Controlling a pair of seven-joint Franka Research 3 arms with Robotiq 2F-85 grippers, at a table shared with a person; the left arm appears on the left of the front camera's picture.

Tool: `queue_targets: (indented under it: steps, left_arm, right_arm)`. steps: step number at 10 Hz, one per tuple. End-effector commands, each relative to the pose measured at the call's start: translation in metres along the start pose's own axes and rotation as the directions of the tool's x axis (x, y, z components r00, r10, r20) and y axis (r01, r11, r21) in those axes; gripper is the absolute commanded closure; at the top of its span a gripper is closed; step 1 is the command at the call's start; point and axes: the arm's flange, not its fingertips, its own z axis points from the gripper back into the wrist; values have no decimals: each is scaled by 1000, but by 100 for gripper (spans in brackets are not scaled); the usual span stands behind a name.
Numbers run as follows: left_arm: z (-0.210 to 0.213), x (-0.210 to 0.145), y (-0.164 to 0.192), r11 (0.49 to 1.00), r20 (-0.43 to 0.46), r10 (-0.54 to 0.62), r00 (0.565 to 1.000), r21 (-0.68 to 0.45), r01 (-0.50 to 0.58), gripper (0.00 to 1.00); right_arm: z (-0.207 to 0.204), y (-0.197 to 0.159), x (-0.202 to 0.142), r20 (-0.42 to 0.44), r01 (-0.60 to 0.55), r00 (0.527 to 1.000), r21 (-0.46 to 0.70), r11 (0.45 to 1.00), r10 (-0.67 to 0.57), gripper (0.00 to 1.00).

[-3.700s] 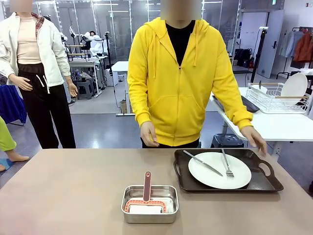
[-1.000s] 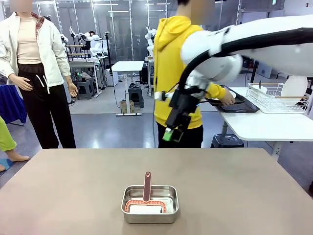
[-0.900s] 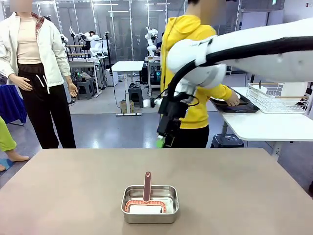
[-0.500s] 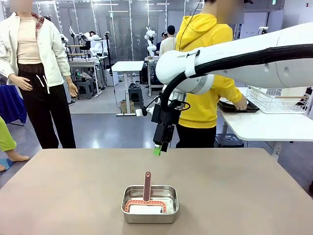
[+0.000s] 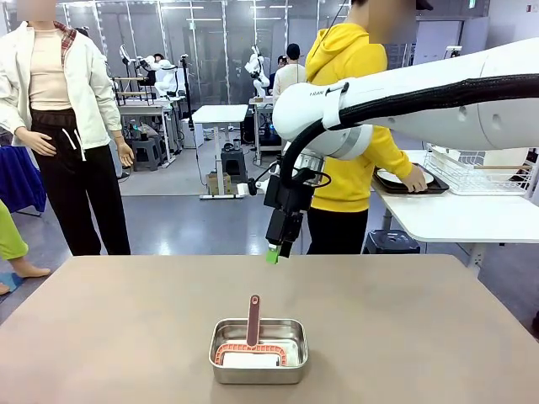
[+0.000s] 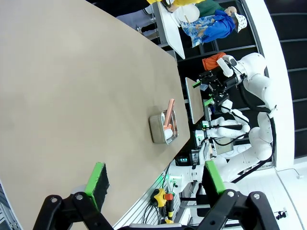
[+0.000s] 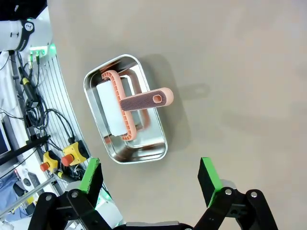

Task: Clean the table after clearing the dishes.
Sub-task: When the right (or left) Handle tray is removed, use the right hand (or left hand) to clean the right (or left) side of the table with the Lint Roller.

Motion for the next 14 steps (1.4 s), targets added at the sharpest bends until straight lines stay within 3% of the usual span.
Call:
queue_targets:
  steps: [1, 2, 3, 5, 11, 14]
  left_arm:
    - [2, -1, -5, 1000, 2, 13, 1000, 2, -13, 0]
    - [2, -1, -5, 1000, 2, 13, 1000, 2, -13, 0]
    - [2, -1, -5, 1000, 2, 13, 1000, 2, -13, 0]
    - [2, -1, -5, 1000, 2, 13, 1000, 2, -13, 0]
    - [2, -1, -5, 1000, 2, 13, 1000, 2, -13, 0]
    - [2, -1, -5, 1000, 2, 13, 1000, 2, -13, 0]
  right_arm:
    - [0, 0, 0, 0, 0, 1000, 0, 1000, 0, 0]
    - [-5, -8, 14, 9, -125, 992, 26, 992, 124, 0]
    - [-11, -10, 22, -40, -179, 983, 30, 983, 181, 0]
    - [-28, -17, 36, -112, -219, 968, 76, 973, 227, 0]
    - [-87, -43, 87, -282, -153, 938, 182, 971, 201, 0]
    - [-120, -51, 88, -285, -131, 937, 257, 957, 205, 0]
